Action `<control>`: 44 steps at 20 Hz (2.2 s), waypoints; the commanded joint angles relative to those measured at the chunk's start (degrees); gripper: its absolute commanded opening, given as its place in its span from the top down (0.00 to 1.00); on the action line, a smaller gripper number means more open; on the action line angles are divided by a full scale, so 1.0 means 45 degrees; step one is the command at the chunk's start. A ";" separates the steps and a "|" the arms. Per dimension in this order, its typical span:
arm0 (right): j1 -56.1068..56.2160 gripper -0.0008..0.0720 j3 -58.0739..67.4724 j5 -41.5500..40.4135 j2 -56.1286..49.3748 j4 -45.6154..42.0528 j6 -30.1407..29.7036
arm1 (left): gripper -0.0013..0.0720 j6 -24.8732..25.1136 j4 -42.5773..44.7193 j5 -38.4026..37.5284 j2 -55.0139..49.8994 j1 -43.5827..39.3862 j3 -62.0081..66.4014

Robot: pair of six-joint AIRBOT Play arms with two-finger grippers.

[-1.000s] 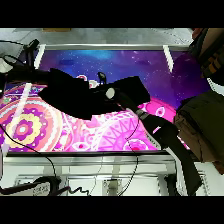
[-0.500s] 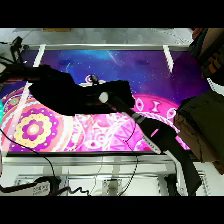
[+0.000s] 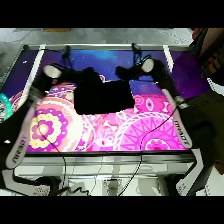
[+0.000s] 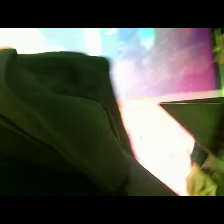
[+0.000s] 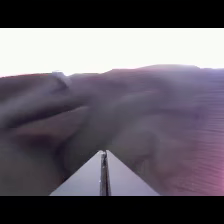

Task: Fold the clothes and pants, and hang the long-sleeved shirts on hangers.

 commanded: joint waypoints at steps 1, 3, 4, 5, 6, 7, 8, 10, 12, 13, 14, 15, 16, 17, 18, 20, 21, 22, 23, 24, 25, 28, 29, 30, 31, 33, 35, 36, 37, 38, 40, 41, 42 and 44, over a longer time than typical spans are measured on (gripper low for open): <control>-0.1190 0.96 0.0005 0.1185 0.0597 -0.0675 -0.0350 | 0.17 0.0058 -0.0656 0.3463 -0.1263 -0.2093 0.0000; -0.1515 0.96 -0.0010 0.1360 0.0593 -0.1457 -0.0962 | 0.01 0.0063 -0.0593 0.3405 -0.1365 -0.2365 0.0005; -0.1700 0.96 -0.0010 0.1472 0.0593 -0.1894 -0.1253 | 0.01 0.0063 -0.0597 0.3385 -0.1287 -0.2365 0.0005; -0.1909 0.96 -0.0010 0.1642 0.0588 -0.2297 -0.1375 | 0.01 0.0063 -0.0597 0.3381 -0.1161 -0.2181 0.0005; -0.2205 0.96 -0.0010 0.1938 0.0563 -0.2540 -0.1627 | 0.01 0.0058 -0.0597 0.3381 -0.0996 -0.1928 0.0005; -0.2569 0.97 -0.0015 0.2327 0.0525 -0.2526 -0.1991 | 0.01 0.0063 -0.0597 0.3347 -0.0777 -0.1593 0.0005; -0.3031 0.97 -0.0049 0.2861 0.0442 -0.2288 -0.2443 | 0.01 0.0058 -0.0597 0.3191 -0.0544 -0.1239 0.0005; -0.4007 0.97 -0.0544 0.3954 0.0238 0.0000 -0.4197 | 0.01 0.0058 -0.0602 0.2443 -0.0053 -0.0418 0.0005; -0.4750 0.96 -0.1690 0.4522 -0.0078 0.4099 -0.5877 | 0.01 0.0058 -0.0607 0.1535 0.0301 0.0311 0.0005; -0.4867 0.74 -0.2424 0.4041 -0.0204 0.5450 -0.6037 | 0.01 0.0053 -0.0612 0.1073 0.0398 0.0597 0.0005; -0.4838 0.21 -0.3211 0.3011 -0.0296 0.6067 -0.5809 | 0.02 0.0053 -0.0617 0.0704 0.0457 0.0792 0.0005; -0.4682 0.01 -0.3842 0.1967 -0.0398 0.6207 -0.5110 | 0.02 0.0058 -0.0617 0.0393 0.0486 0.0923 0.0005; -0.4435 0.01 -0.4337 0.1025 -0.0534 0.6139 -0.4473 | 0.02 0.0058 -0.0612 0.0151 0.0491 0.0981 0.0005; -0.4172 0.01 -0.4600 0.0325 -0.0738 0.6144 -0.4041 | 0.02 0.0058 -0.0612 -0.0053 0.0491 0.1010 0.0005; -0.3861 0.01 -0.4663 -0.0228 -0.1005 0.6154 -0.3585 | 0.02 0.0058 -0.0612 -0.0121 0.0491 0.1010 0.0005; -0.3308 0.02 -0.4648 -0.1132 -0.1617 0.6917 -0.2827 | 0.02 0.0058 -0.0622 -0.0112 0.0495 0.1005 0.0010; -0.3118 0.02 -0.4634 -0.1457 -0.1977 0.7732 -0.2749 | 0.02 0.0058 -0.0622 -0.0112 0.0495 0.1005 0.0010; -0.3002 0.02 -0.4580 -0.1574 -0.2331 0.8548 -0.2749 | 0.02 0.0058 -0.0617 -0.0112 0.0495 0.1020 0.0010; -0.2939 0.02 -0.4488 -0.1579 -0.2686 0.9272 -0.2759 | 0.02 0.0058 -0.0617 -0.0117 0.0495 0.1069 0.0010; -0.2871 0.02 -0.4337 -0.1574 -0.3021 0.9670 -0.2754 | 0.02 0.0058 -0.0617 -0.0117 0.0505 0.1117 0.0010; -0.2773 0.02 -0.4226 -0.1642 -0.3240 0.9792 -0.2754 | 0.02 0.0063 -0.0617 -0.0117 0.0510 0.1180 0.0010; -0.2317 0.02 -0.4138 -0.2045 -0.3332 0.9923 -0.2769 | 0.02 0.0063 -0.0617 -0.0102 0.0510 0.1341 0.0010; -0.2186 0.02 -0.4051 -0.2045 -0.3347 0.9933 -0.2812 | 0.02 0.0063 -0.0617 -0.0107 0.0510 0.1394 0.0010; -0.2035 0.02 -0.3934 -0.2045 -0.3356 0.9942 -0.2846 | 0.02 0.0063 -0.0617 -0.0102 0.0510 0.1413 0.0010; -0.1860 0.02 -0.3789 -0.2055 -0.3361 0.9913 -0.2905 | 0.02 0.0063 -0.0612 -0.0102 0.0510 0.1428 0.0010; -0.1472 0.04 -0.3492 -0.2166 -0.3410 0.9787 -0.2900 | 0.02 0.0063 -0.0612 -0.0107 0.0505 0.1428 0.0010; -0.1010 0.09 -0.3419 -0.2550 -0.3415 0.9714 -0.2866 | 0.02 0.0155 -0.0607 -0.0107 0.0505 0.1433 0.0010; -0.0772 0.23 -0.3419 -0.2676 -0.3429 0.9695 -0.2773 | 0.02 0.0704 -0.0607 -0.0112 0.0505 0.1433 0.0010; -0.0520 0.42 -0.3419 -0.2778 -0.3439 0.9670 -0.2691 | 0.05 0.1457 -0.0607 -0.0117 0.0505 0.1433 0.0010; -0.0287 0.67 -0.3419 -0.2919 -0.3434 0.9695 -0.2691 | 0.32 0.2327 -0.0597 -0.0126 0.0505 0.1433 0.0010; 0.0053 0.96 -0.3283 -0.3143 -0.3381 0.9879 -0.2701 | 0.97 0.3517 -0.0525 -0.0277 0.0510 0.1549 0.0010; 0.0083 0.96 -0.3021 -0.2987 -0.3342 0.9923 -0.2701 | 0.96 0.3959 -0.0204 -0.0282 0.0539 0.1608 0.0010; 0.0034 0.97 -0.2696 -0.2531 -0.3240 1.0001 -0.2701 | 0.96 0.4158 0.0840 -0.0301 0.0651 0.1676 0.0010; -0.0481 0.97 -0.1778 -0.1200 -0.2871 1.0559 -0.2705 | 0.96 0.4148 0.4323 -0.0729 0.1166 0.1821 0.0010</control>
